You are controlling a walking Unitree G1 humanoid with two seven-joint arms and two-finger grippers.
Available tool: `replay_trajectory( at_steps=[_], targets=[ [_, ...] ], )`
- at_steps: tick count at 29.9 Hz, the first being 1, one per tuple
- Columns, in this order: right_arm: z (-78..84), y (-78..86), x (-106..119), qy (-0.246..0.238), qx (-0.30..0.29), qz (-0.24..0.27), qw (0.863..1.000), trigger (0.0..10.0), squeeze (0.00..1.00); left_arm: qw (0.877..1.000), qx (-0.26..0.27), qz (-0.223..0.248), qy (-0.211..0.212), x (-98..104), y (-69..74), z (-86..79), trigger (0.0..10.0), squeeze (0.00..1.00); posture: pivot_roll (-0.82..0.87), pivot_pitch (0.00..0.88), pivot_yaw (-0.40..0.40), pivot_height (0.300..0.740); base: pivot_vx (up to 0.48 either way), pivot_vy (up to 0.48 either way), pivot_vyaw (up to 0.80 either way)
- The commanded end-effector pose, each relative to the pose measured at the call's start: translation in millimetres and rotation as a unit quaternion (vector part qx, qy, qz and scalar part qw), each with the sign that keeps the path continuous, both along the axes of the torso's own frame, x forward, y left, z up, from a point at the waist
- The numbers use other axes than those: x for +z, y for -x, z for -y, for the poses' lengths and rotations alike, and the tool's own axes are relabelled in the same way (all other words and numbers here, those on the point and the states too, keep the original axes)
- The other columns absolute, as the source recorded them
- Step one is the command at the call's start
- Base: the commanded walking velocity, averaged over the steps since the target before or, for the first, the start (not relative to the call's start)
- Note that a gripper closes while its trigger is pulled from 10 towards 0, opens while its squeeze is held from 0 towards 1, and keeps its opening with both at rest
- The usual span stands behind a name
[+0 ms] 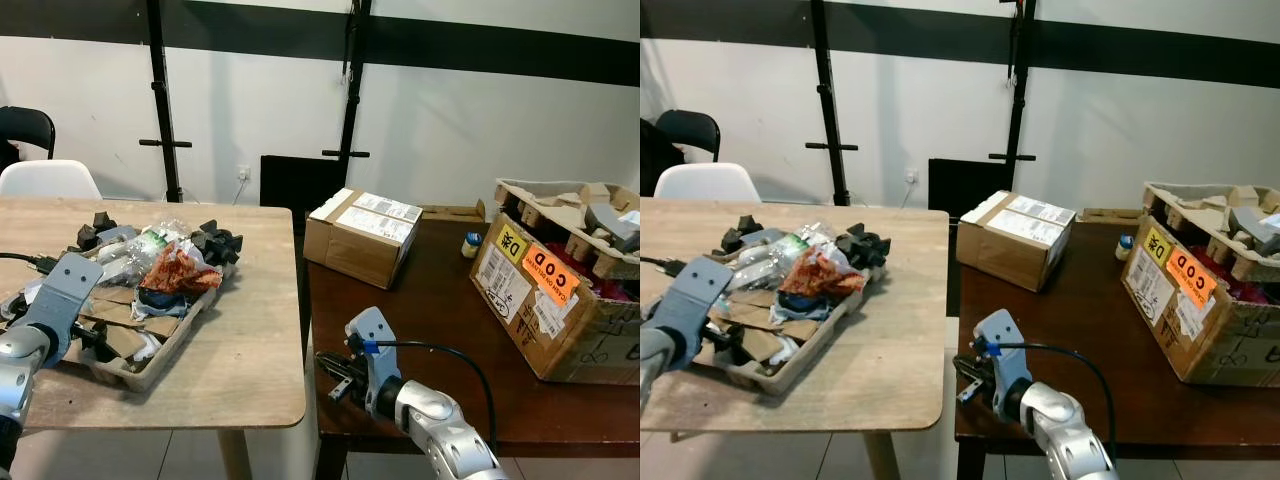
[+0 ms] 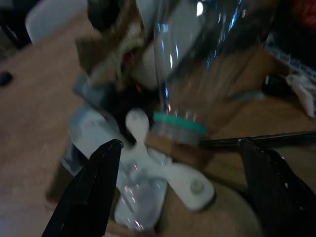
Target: Picking trash to rubbish bin
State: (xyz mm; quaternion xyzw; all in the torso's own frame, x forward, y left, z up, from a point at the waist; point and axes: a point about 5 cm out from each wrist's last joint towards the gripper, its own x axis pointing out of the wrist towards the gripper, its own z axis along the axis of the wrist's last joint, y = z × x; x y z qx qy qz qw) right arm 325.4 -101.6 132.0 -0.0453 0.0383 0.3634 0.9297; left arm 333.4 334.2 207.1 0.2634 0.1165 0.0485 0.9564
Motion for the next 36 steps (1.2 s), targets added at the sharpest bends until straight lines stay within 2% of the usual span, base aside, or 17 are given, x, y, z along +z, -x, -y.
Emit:
replay_trajectory(
  at_steps=[1,4,9,15,18,25,27,36],
  targets=[
    [-0.8,3.1,-3,0.002,0.002,-0.002,1.000,10.0,0.00,1.000,0.001,0.020,-0.009,12,1.2,-7.6,10.0,0.00,-0.01,0.071,-0.061,0.740,0.000,0.000,0.00],
    [-1.9,3.9,-4,0.003,0.005,-0.004,1.000,10.0,0.00,0.999,-0.033,0.035,0.007,16,1.0,-4.0,10.0,0.00,-0.01,0.076,-0.061,0.740,0.000,0.000,0.00],
    [-2.0,4.0,-4,0.003,0.005,-0.005,1.000,10.0,0.00,0.997,-0.073,0.032,-0.009,18,2.2,-1.0,10.0,0.00,-0.01,0.080,-0.062,0.740,0.000,0.000,0.00],
    [-2.5,3.7,-4,0.004,0.007,-0.005,1.000,10.0,0.00,0.998,-0.061,0.015,-0.014,13,2.7,-6.0,10.0,0.00,-0.01,0.081,-0.063,0.740,0.000,0.000,0.00],
    [-2.8,3.8,-4,0.005,0.007,-0.005,1.000,10.0,0.00,0.998,-0.053,-0.007,-0.018,4,4.1,-9.5,10.0,0.00,-0.01,0.084,-0.062,0.740,0.000,0.000,0.00],
    [-2.8,3.9,-4,0.006,0.008,-0.006,1.000,10.0,0.00,0.999,-0.043,-0.009,-0.012,0,2.8,-12.3,10.0,0.00,-0.01,0.093,-0.069,0.740,0.000,0.000,0.00],
    [-1.7,2.3,-1,0.003,0.003,-0.002,1.000,10.0,0.00,0.998,-0.054,0.022,0.008,5,-4.0,-9.3,10.0,0.00,-0.01,0.113,-0.077,0.740,0.000,0.000,0.00],
    [-2.2,0.1,9,-0.004,-0.003,0.007,1.000,10.0,0.00,0.995,-0.079,0.066,0.004,29,-16.5,0.5,10.0,0.00,-0.02,0.169,-0.072,0.740,0.000,0.000,0.00]
  ],
)
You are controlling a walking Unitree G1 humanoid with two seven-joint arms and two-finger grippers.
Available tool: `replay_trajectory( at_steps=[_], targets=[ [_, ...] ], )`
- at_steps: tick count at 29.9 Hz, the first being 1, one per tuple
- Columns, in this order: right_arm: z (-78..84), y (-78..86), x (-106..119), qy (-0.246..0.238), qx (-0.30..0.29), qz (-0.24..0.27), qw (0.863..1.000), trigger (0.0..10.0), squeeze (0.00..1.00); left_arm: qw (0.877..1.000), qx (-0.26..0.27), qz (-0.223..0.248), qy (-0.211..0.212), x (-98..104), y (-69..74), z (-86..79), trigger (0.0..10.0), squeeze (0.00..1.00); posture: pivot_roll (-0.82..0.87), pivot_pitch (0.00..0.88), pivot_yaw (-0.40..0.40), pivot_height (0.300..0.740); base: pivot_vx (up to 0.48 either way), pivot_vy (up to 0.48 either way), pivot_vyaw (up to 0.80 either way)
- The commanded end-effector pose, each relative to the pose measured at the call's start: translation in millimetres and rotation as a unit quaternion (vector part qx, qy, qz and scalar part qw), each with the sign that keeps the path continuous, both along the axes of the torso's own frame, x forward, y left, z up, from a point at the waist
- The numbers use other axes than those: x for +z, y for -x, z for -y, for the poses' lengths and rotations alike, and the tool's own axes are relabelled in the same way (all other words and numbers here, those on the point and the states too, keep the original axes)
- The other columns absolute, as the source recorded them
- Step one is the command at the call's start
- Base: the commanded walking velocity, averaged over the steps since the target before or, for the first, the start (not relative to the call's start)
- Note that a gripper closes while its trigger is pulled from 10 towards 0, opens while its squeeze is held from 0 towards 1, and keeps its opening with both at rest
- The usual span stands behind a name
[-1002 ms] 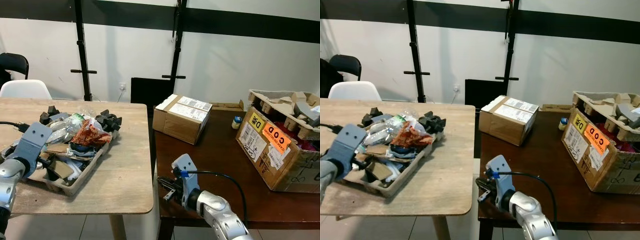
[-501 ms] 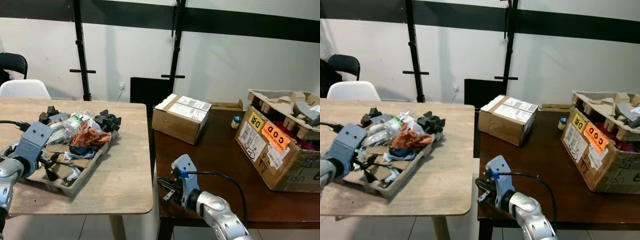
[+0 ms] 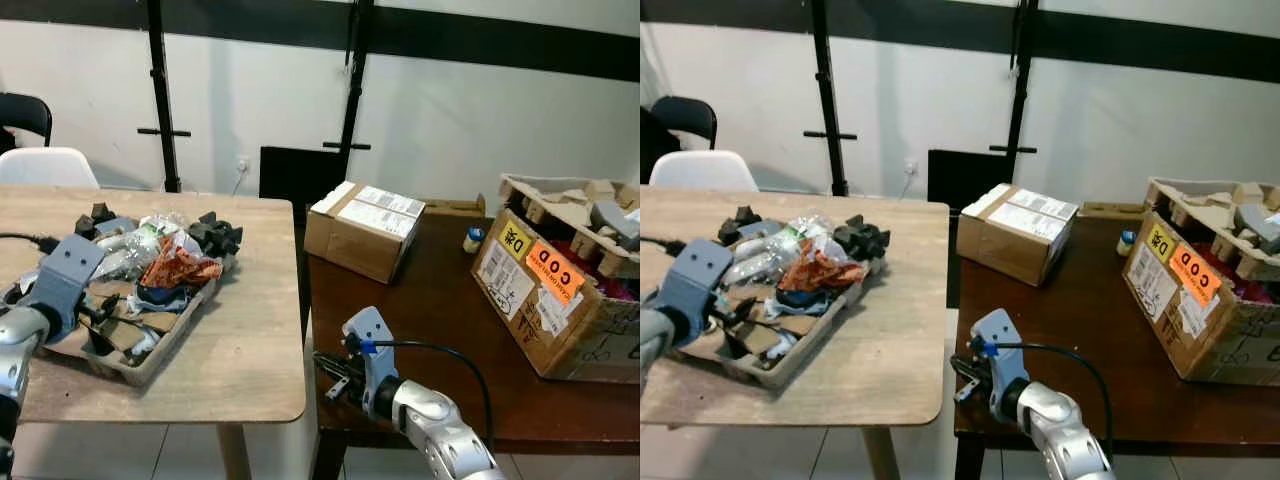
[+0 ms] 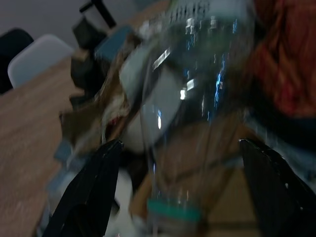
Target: Picking trash to rubbish bin
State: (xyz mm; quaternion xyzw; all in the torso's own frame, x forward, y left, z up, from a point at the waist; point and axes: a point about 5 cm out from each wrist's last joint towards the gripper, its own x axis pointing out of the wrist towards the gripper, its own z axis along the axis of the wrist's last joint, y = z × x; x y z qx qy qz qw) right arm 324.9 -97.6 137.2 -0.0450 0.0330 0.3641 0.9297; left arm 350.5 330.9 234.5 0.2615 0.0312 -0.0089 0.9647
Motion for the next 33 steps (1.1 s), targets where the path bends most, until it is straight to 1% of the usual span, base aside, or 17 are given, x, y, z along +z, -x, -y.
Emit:
replay_trajectory(
  at_steps=[1,4,7,9,10,19,20,22,23,27,31,33],
  targets=[
    [1.8,-0.3,3,-0.002,-0.004,0.002,1.000,10.0,0.00,1.000,-0.002,-0.001,-0.002,1,0.7,-2.7,10.0,0.00,-0.02,0.169,-0.072,0.740,0.000,0.000,0.00],
    [0.4,0.9,7,-0.003,-0.002,0.007,1.000,10.0,0.00,1.000,-0.012,-0.003,-0.009,5,-2.6,0.2,10.0,0.00,-0.02,0.182,-0.072,0.740,0.000,0.000,0.00],
    [-2.1,3.3,9,-0.003,0.000,0.009,1.000,10.0,0.00,0.999,-0.014,-0.033,-0.024,-1,-4.7,0.0,10.0,0.00,-0.03,0.193,-0.071,0.740,0.000,0.000,0.00],
    [-2.6,3.8,9,-0.003,0.000,0.009,1.000,10.0,0.00,0.999,-0.014,-0.042,-0.029,-3,-5.0,-0.4,10.0,0.00,-0.03,0.193,-0.071,0.740,0.000,0.000,0.00],
    [-2.7,4.6,9,-0.003,0.001,0.008,1.000,10.0,0.00,0.998,-0.015,-0.053,-0.029,-6,-5.2,-0.6,10.0,0.00,-0.03,0.199,-0.070,0.740,0.000,0.000,0.00],
    [-2.7,4.4,10,-0.003,-0.001,0.008,1.000,10.0,0.00,0.997,-0.017,-0.069,-0.024,-9,-3.8,-3.0,10.0,0.00,-0.03,0.197,-0.070,0.740,0.000,0.000,0.00],
    [-3.0,4.2,10,-0.002,-0.001,0.008,1.000,10.0,0.00,0.997,-0.018,-0.070,-0.025,-9,-3.6,-3.4,5.9,0.00,-0.03,0.197,-0.070,0.740,0.000,0.000,0.00],
    [-3.3,4.1,11,-0.002,-0.001,0.008,1.000,10.0,0.00,0.997,-0.018,-0.070,-0.026,-9,-3.7,-3.9,5.9,0.00,-0.03,0.197,-0.070,0.740,0.000,0.000,0.00],
    [-3.5,4.2,11,-0.002,-0.001,0.008,1.000,10.0,0.00,0.997,-0.018,-0.069,-0.024,-8,-3.8,-4.5,0.0,0.00,-0.03,0.197,-0.075,0.740,0.000,0.000,0.00],
    [-3.7,4.5,11,0.000,-0.001,0.008,1.000,10.0,0.00,0.998,-0.017,-0.064,-0.022,-5,-3.6,-5.7,0.0,0.00,-0.03,0.195,-0.075,0.740,0.000,0.000,0.00],
    [-3.5,4.7,11,0.001,-0.002,0.009,1.000,10.0,0.00,0.999,-0.003,-0.041,-0.022,5,-3.5,-9.3,0.0,0.00,-0.03,0.191,-0.071,0.740,0.000,0.000,0.00],
    [-3.4,4.7,11,0.002,-0.002,0.009,1.000,10.0,0.00,0.999,0.001,-0.037,-0.023,7,-3.4,-10.1,0.0,0.00,-0.03,0.191,-0.071,0.740,0.000,0.000,0.00]
  ],
)
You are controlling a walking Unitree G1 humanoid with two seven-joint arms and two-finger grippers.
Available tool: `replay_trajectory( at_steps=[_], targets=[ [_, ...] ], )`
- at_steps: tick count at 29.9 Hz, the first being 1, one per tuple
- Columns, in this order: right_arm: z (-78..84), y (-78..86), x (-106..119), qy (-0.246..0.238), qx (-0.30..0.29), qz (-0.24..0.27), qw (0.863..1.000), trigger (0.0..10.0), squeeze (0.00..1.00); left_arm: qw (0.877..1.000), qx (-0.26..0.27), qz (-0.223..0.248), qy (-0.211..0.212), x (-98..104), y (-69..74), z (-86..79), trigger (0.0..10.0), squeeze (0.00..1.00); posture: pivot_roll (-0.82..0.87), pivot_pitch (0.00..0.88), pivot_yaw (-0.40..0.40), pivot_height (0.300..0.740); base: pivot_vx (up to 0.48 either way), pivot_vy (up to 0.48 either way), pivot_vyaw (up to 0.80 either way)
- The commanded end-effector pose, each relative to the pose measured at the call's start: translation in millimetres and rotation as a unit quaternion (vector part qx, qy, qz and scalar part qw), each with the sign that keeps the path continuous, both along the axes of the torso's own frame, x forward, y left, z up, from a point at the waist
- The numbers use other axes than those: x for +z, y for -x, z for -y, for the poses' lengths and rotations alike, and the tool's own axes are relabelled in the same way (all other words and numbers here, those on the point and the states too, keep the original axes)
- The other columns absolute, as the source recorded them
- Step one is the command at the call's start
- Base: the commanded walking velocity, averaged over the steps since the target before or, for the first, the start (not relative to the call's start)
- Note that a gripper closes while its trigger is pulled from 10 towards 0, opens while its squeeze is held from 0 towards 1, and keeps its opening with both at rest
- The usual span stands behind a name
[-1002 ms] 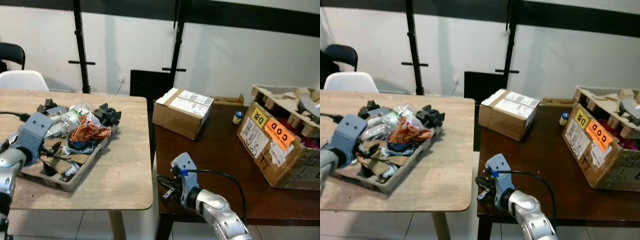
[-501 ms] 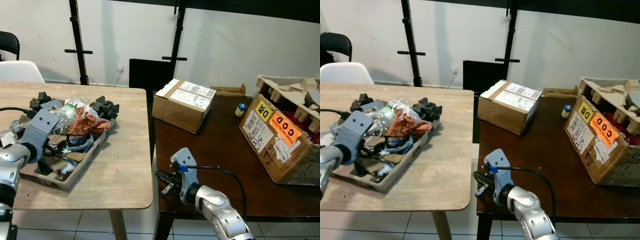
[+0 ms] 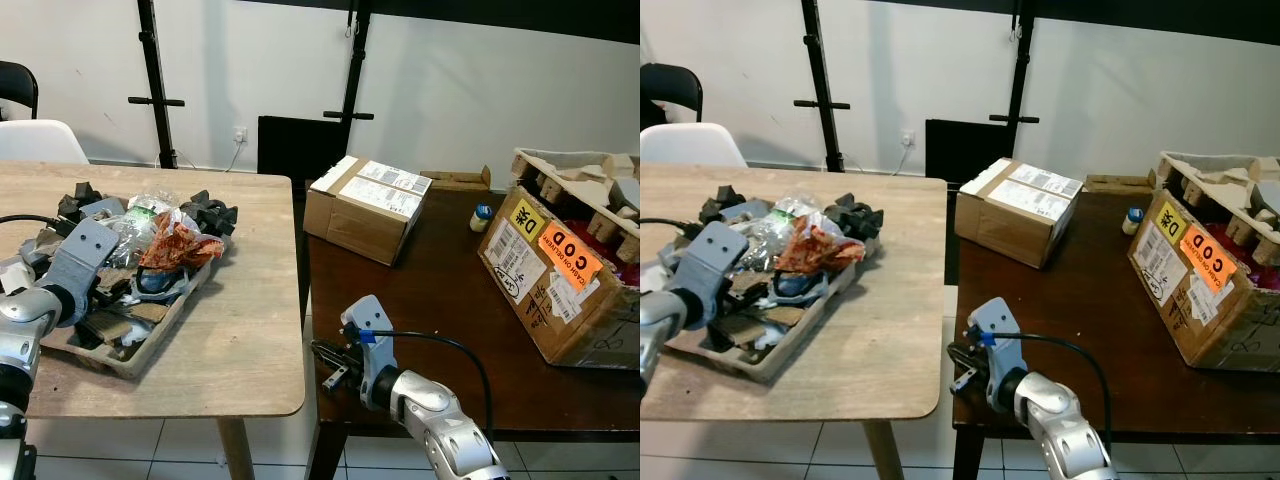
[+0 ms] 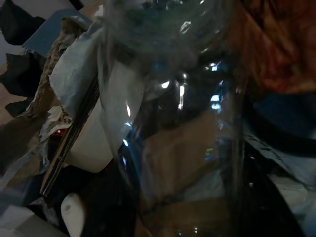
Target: Picking trash to rubbish bin
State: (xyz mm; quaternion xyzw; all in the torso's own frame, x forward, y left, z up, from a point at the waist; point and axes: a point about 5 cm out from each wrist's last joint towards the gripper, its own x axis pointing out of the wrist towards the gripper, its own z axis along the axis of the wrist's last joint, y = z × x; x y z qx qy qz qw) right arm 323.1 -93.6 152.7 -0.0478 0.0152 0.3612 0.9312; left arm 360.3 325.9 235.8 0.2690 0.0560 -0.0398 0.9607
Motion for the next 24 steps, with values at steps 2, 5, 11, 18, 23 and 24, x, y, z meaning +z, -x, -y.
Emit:
replay_trajectory(
  at_steps=[2,5,11,18,23,24],
  targets=[
    [0.9,2.6,-4,0.005,-0.002,-0.009,1.000,10.0,0.00,0.999,0.034,0.010,-0.013,13,7.0,-18.0,0.0,0.00,-0.03,0.191,-0.071,0.740,0.000,0.000,0.00],
    [0.8,2.3,-4,0.005,-0.003,-0.009,1.000,10.0,0.00,0.999,0.039,0.018,-0.015,18,7.5,-19.7,0.0,0.00,-0.03,0.192,-0.071,0.740,0.000,0.000,0.00],
    [0.8,1.6,-3,0.005,-0.004,-0.007,1.000,10.0,0.00,0.997,0.049,0.058,-0.014,39,9.2,-22.7,0.0,0.00,-0.02,0.191,-0.069,0.740,0.000,0.000,0.00],
    [1.6,-2.7,1,0.002,-0.009,0.002,1.000,10.0,0.00,0.986,-0.006,0.160,0.043,81,6.4,-3.7,0.0,0.00,-0.02,0.186,-0.070,0.740,0.000,0.000,0.00],
    [5.3,-7.8,7,-0.018,-0.032,0.009,0.999,10.0,0.00,0.953,-0.159,0.199,0.165,91,6.6,36.6,0.0,0.00,-0.02,0.183,-0.064,0.740,0.000,0.000,0.00],
    [5.9,-8.6,8,-0.025,-0.036,0.010,0.999,10.0,0.00,0.946,-0.184,0.197,0.177,90,7.5,44.1,0.0,0.00,-0.02,0.183,-0.064,0.740,0.000,0.000,0.00]
  ],
)
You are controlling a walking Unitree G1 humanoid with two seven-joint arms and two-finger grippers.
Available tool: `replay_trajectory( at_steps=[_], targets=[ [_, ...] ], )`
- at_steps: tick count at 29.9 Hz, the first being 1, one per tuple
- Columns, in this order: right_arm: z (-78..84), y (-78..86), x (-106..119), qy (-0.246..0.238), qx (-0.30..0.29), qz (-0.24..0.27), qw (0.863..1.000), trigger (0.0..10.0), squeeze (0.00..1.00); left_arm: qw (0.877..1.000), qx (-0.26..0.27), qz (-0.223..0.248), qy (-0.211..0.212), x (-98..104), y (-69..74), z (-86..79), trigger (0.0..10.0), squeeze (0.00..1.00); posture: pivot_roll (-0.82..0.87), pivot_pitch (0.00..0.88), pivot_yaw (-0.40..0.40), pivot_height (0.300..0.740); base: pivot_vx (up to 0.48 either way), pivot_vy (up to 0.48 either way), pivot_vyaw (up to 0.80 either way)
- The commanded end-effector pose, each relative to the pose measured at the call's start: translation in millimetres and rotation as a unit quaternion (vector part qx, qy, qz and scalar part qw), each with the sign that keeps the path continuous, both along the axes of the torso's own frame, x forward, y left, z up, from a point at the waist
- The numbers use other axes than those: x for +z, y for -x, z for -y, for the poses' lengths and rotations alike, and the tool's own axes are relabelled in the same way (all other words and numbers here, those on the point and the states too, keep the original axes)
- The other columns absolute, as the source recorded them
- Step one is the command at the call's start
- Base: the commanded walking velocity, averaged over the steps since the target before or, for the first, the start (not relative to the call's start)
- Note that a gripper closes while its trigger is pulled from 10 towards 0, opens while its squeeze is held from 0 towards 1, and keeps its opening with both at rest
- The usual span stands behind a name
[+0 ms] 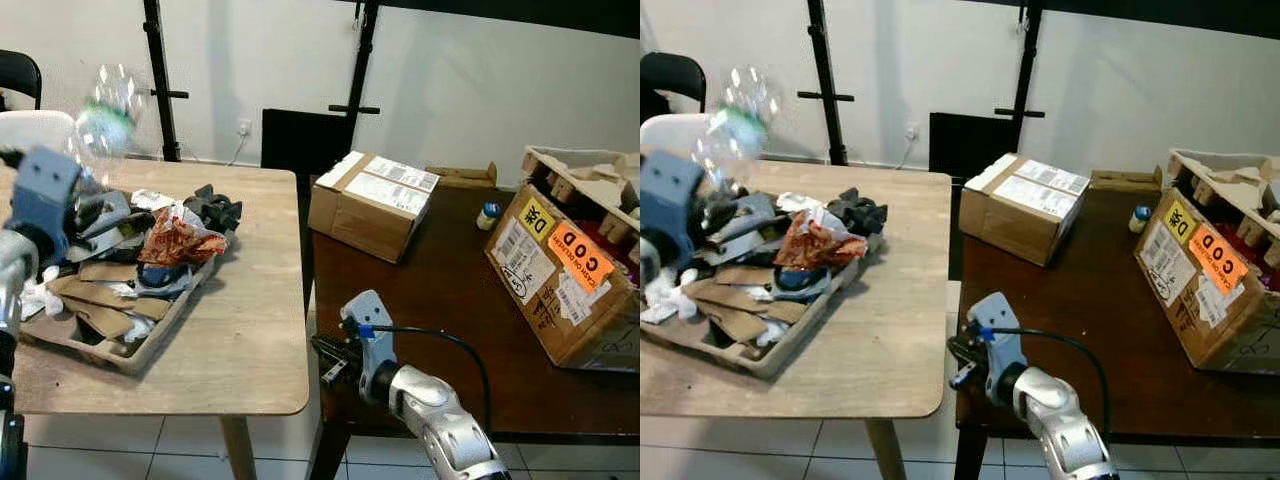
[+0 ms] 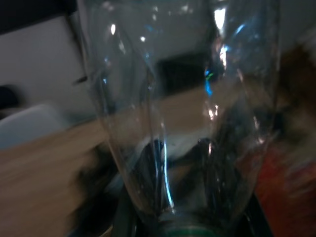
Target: Picking trash to rubbish bin
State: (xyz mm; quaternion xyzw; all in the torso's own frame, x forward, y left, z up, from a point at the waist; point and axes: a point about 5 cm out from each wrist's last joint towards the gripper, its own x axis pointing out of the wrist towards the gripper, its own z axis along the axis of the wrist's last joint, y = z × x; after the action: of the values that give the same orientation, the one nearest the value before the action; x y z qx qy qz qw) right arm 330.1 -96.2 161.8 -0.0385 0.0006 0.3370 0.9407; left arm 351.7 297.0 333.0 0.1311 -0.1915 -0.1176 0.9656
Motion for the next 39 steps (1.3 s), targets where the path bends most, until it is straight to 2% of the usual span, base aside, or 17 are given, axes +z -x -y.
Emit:
replay_trajectory(
  at_steps=[1,4,6,7,10,11,14,15,18,19,20,28,30,35,36,37,39],
  targets=[
    [3.3,-1.6,-1,-0.011,-0.011,-0.002,1.000,10.0,0.00,0.998,-0.058,-0.008,0.017,-7,-1.2,15.2,0.0,0.00,-0.02,0.183,-0.064,0.740,0.000,0.000,0.00],
    [12.8,-5.5,6,-0.049,-0.043,0.002,0.998,10.0,0.00,0.986,-0.163,-0.028,0.030,-24,2.1,51.3,0.0,0.00,-0.02,0.182,-0.058,0.740,0.000,0.000,0.00],
    [21.9,-5.4,9,-0.074,-0.054,0.003,0.996,10.0,0.00,0.970,-0.237,-0.046,0.029,-37,8.2,75.1,0.0,0.00,-0.02,0.184,-0.056,0.740,0.000,0.000,0.00],
    [21.9,-5.4,9,-0.074,-0.054,0.003,0.996,10.0,0.00,0.970,-0.237,-0.046,0.029,-37,8.2,75.1,0.0,0.00,-0.02,0.184,-0.056,0.740,0.000,0.000,0.00],
    [33.6,-2.8,13,-0.104,-0.055,0.000,0.993,10.0,0.00,0.947,-0.313,-0.072,0.032,-48,16.9,98.5,0.0,0.00,-0.02,0.184,-0.058,0.740,0.000,0.000,0.00],
    [33.6,-2.8,13,-0.104,-0.055,0.000,0.993,10.0,0.00,0.947,-0.313,-0.072,0.032,-48,16.9,98.5,0.0,0.00,-0.02,0.184,-0.058,0.740,0.000,0.000,0.00],
    [46.5,8.2,15,-0.134,-0.011,-0.010,0.991,10.0,0.00,0.905,-0.405,-0.126,0.017,-65,34.3,121.4,0.0,0.00,-0.03,0.186,-0.051,0.740,0.000,0.000,0.00],
    [46.5,8.2,15,-0.134,-0.011,-0.010,0.991,10.0,0.00,0.905,-0.405,-0.126,0.017,-65,34.3,121.4,0.0,0.00,-0.03,0.186,-0.051,0.740,0.000,0.000,0.00],
    [57.8,25.2,10,-0.127,0.052,-0.036,0.990,10.0,0.00,0.864,-0.473,-0.172,0.019,-76,54.4,128.4,0.0,0.00,-0.03,0.185,-0.049,0.740,0.000,0.000,0.00],
    [57.8,25.2,10,-0.127,0.052,-0.036,0.990,10.0,0.00,0.864,-0.473,-0.172,0.019,-76,54.4,128.4,0.0,0.00,-0.03,0.185,-0.049,0.740,0.000,0.000,0.00],
    [66.9,38.2,1,-0.097,0.084,-0.059,0.990,10.0,0.00,0.842,-0.501,-0.200,0.008,-80,66.1,125.9,0.0,0.00,-0.03,0.185,-0.052,0.740,0.000,0.000,0.00],
    [92.3,74.4,-13,-0.074,0.156,-0.125,0.977,10.0,0.00,0.787,-0.532,-0.310,-0.041,-100,99.1,111.1,0.0,0.00,-0.03,0.188,-0.053,0.740,0.000,0.000,0.00],
    [92.4,76.7,-14,-0.074,0.163,-0.130,0.975,10.0,0.00,0.782,-0.535,-0.317,-0.043,-101,101.5,111.0,0.0,0.00,-0.03,0.188,-0.053,0.740,0.000,0.000,0.00],
    [87.1,90.9,-26,-0.043,0.208,-0.170,0.962,10.0,0.00,0.744,-0.540,-0.384,-0.087,-120,117.0,109.0,0.0,0.00,-0.03,0.190,-0.054,0.740,0.000,0.000,0.00],
    [87.1,90.9,-26,-0.043,0.208,-0.170,0.962,10.0,0.00,0.744,-0.540,-0.384,-0.087,-120,117.0,109.0,0.0,0.00,-0.03,0.190,-0.054,0.740,0.000,0.000,0.00],
    [86.2,92.5,-29,-0.036,0.213,-0.177,0.960,10.0,0.00,0.736,-0.540,-0.396,-0.101,-124,120.1,108.6,0.0,0.00,-0.03,0.190,-0.055,0.740,0.000,0.000,0.00],
    [86.2,92.5,-29,-0.036,0.213,-0.177,0.960,10.0,0.00,0.736,-0.540,-0.396,-0.101,-124,120.1,108.6,0.0,0.00,-0.03,0.190,-0.055,0.740,0.000,0.000,0.00]
  ],
)
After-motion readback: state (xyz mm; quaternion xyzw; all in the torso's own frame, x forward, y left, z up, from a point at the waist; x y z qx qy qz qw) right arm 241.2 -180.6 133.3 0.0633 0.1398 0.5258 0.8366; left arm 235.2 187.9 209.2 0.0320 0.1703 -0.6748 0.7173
